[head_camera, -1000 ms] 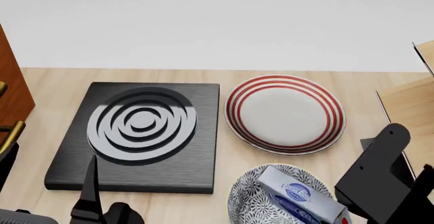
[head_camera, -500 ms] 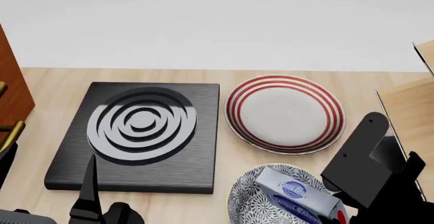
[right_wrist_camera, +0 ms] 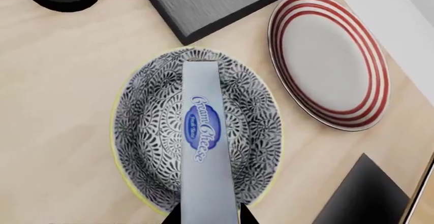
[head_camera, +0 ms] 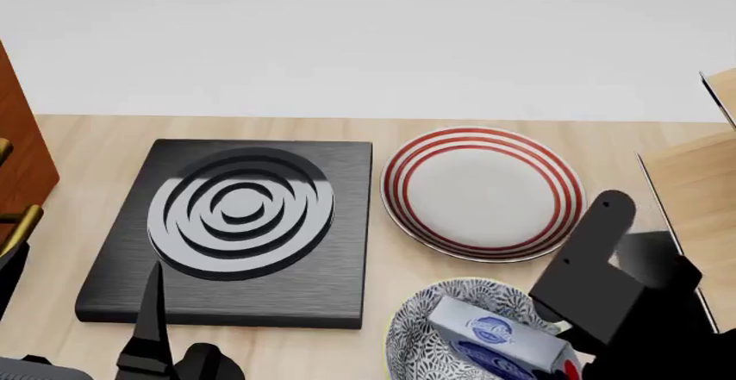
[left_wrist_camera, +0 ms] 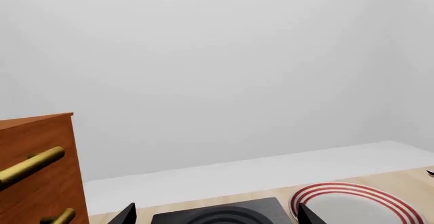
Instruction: Pick up the cream cheese and put it in the bowl.
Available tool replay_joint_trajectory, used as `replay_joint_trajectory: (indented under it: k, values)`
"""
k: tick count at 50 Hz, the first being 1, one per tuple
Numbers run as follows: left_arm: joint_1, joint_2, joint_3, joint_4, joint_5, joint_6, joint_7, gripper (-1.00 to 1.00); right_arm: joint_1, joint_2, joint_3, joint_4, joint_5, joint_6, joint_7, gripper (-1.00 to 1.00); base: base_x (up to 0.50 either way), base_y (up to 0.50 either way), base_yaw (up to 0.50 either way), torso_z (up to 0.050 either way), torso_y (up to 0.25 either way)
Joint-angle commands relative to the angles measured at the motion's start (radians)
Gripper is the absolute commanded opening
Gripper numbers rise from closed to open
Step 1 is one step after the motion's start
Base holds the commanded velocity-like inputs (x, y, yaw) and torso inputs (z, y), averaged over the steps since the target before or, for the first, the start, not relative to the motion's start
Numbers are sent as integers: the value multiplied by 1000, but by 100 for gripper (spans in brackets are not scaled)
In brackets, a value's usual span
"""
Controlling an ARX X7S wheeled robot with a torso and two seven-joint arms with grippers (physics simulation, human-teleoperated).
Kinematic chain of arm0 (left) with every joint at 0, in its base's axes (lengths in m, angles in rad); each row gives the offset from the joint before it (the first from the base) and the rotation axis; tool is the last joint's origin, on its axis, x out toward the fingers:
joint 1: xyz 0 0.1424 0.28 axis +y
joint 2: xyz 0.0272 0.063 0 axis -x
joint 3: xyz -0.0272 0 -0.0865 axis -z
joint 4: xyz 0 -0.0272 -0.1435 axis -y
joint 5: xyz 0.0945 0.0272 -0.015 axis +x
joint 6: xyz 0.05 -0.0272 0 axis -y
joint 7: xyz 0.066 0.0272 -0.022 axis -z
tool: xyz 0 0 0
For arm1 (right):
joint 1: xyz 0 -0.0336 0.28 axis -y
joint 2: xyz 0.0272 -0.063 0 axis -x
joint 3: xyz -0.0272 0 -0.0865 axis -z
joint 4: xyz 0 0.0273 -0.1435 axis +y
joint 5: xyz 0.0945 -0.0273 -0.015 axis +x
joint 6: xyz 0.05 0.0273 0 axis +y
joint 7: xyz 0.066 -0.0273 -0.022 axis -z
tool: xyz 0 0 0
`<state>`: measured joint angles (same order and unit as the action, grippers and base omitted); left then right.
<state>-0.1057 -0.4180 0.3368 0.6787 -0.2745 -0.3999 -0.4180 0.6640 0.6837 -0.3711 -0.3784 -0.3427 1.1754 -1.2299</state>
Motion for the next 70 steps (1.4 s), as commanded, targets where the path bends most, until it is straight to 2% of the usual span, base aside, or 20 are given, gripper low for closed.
replay_joint_trajectory:
  k: [1,12,24,45,70]
  values:
    - [20,2,13,-37,12,42,13,100,47,-11,-16,52,1,-38,-4,-100,0,0,0,0,0]
    - [18,0,15,-35,11,42,10,100,118,-17,-68,135,2,-96,-9,-100,0,0,0,0,1]
    - [17,-1,16,-31,9,40,5,100,173,-24,-94,161,2,-78,-26,-100,0,0,0,0,0]
    - [17,-6,18,-36,6,48,3,100,104,-62,-77,239,42,-158,32,-100,0,0,0,0,0]
    - [16,-9,19,-40,2,55,-2,100,95,-75,-92,310,57,-197,56,-100,0,0,0,0,1]
